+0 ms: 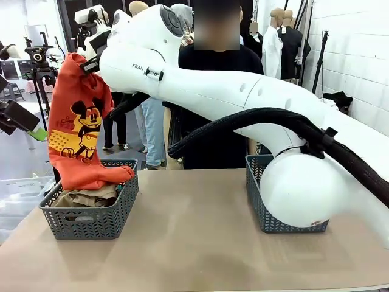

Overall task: Sort the tops and bottoms.
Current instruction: Sort the clothes according to human instructions.

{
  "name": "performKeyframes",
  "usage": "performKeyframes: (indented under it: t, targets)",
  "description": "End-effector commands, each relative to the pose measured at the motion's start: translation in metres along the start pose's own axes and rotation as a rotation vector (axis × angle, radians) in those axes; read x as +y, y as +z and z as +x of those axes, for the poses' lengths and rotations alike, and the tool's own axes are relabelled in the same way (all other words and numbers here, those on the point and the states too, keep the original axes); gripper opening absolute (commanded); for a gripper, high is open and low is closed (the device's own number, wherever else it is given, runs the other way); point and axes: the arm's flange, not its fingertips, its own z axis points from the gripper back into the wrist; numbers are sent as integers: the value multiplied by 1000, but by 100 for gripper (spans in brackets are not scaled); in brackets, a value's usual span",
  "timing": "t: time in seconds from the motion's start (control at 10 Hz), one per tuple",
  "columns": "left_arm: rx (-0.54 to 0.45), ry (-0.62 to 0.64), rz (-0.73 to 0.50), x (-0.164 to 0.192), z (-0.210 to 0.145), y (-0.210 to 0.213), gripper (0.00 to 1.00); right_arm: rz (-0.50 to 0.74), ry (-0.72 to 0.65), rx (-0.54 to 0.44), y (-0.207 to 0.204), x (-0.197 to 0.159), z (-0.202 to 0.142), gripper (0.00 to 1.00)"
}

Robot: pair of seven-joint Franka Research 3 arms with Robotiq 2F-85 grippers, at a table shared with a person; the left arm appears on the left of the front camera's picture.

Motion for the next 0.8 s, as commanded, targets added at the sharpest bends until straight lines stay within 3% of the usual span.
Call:
performKeyframes:
  t: [0.0,0.2,0.4,0.7]
  targets:
    - [-4,2,-13,0,1,1,100,-5,16,-31,7,-1,9,0]
    - [-4,2,-13,0,1,1,100,64,-39,66,2,-1,-10,0]
    - [-4,2,-13,0,1,1,100,157,-173,158,-18,-7,-66,0]
    - [-4,2,-13,0,1,1,100,168,-246,271,-31,-8,-103,0]
